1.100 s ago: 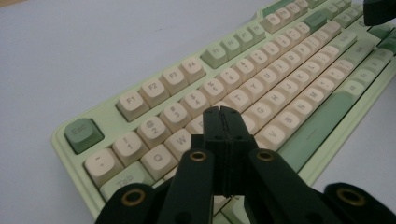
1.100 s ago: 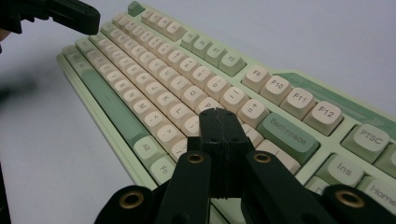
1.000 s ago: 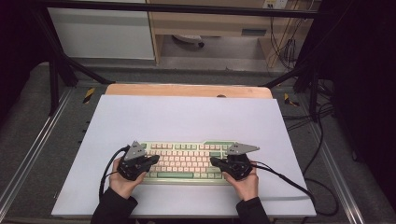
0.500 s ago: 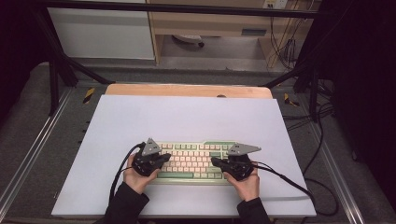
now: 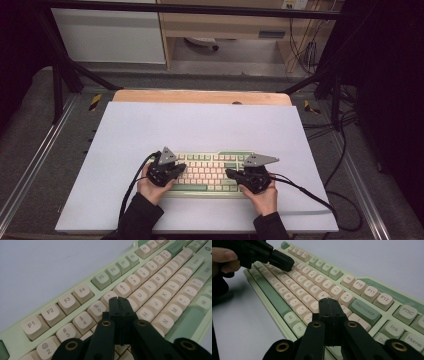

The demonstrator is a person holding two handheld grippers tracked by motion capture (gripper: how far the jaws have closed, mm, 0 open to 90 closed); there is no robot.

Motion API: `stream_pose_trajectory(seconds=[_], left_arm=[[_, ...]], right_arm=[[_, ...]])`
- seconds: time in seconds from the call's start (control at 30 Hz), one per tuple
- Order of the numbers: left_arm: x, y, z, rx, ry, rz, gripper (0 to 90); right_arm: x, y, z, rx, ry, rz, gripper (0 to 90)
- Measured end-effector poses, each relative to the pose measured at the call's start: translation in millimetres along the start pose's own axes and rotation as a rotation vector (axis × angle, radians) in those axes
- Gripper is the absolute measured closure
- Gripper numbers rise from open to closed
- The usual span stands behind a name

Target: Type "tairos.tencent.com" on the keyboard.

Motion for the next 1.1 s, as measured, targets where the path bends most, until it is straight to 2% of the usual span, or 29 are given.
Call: stream_pose_trajectory(seconds=[0.3,0.63,1.1], left_arm=[[-2.0,-1.1,-1.2,-0.003,-0.011,0.007,90.0],[19.0,0.4,0.1,-0.010,-0.005,-0.040,90.0],[31.1,-10.5,12.2,0.013,0.021,-0.039,90.0]], right_arm=[[0.5,0.1,0.1,0.003,0.000,-0.001,90.0],[-0.5,-0.3,0.4,-0.001,0.001,-0.001,90.0],[-1.6,-0.9,0.4,0.002,0.004,0.001,90.0]])
Point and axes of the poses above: each handheld gripper's, and its own axes: x roughly backward along the jaws, y roughly out of its top, z roughly to its left, the point moved 5 cm from there along -x, roughly forward along the jaws, and after that the axes turned 15 degrees about -x, right-handed, at the moved point
